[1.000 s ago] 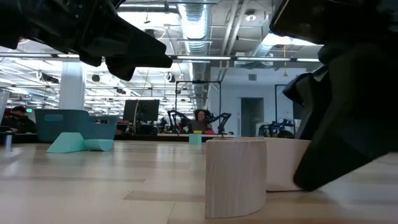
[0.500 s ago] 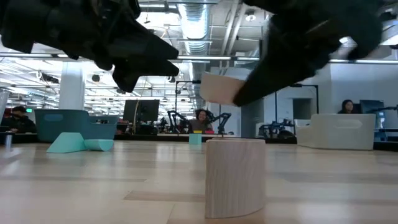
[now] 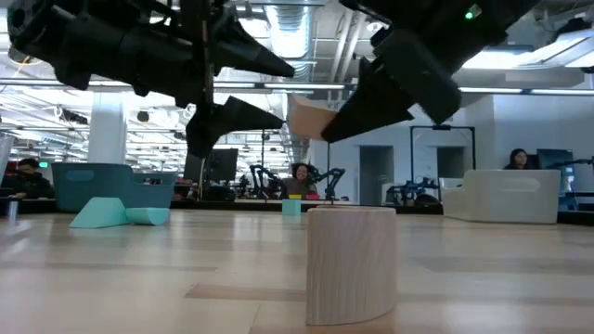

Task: Sort & place blocks by color
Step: Put the right brown block into the transparent bin

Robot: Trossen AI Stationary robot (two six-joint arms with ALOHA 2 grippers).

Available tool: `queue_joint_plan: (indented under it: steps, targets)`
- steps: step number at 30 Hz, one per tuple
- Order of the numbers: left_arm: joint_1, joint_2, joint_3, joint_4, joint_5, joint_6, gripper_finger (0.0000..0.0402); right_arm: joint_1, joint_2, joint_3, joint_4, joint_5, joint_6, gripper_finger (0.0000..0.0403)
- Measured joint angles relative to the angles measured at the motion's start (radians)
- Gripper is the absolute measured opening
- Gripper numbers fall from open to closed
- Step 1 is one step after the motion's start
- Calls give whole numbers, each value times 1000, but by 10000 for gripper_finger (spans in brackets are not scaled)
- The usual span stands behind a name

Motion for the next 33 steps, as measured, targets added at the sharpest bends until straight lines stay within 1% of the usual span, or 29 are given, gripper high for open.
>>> queue_joint_plan:
  steps: [5,12,16,18,20,24,27,28,33]
  targets:
    - [-2,0,19,-17,-2,-19,296,-17,0,0,13,55,-63,23]
    - [4,1,47,-118,-13,-38,295,-28,0,0,106,46,-193,24]
    - [4,1,55,-113,-21,-13,290,-20,0,0,132,47,-226,24]
    - [4,1,56,-98,-19,10,275,-19,0,0,132,46,-226,24]
    - [4,1,61,-104,16,49,248,-19,0,0,132,46,-226,24]
    - [3,1,66,-136,111,73,169,-19,0,0,134,45,-232,25]
    - [-4,1,66,-153,123,59,112,-18,0,0,135,56,-257,25]
    - [-7,1,66,-156,110,59,103,-18,0,0,135,55,-259,25]
    - [-8,1,66,-158,100,87,103,-19,0,0,134,55,-255,32]
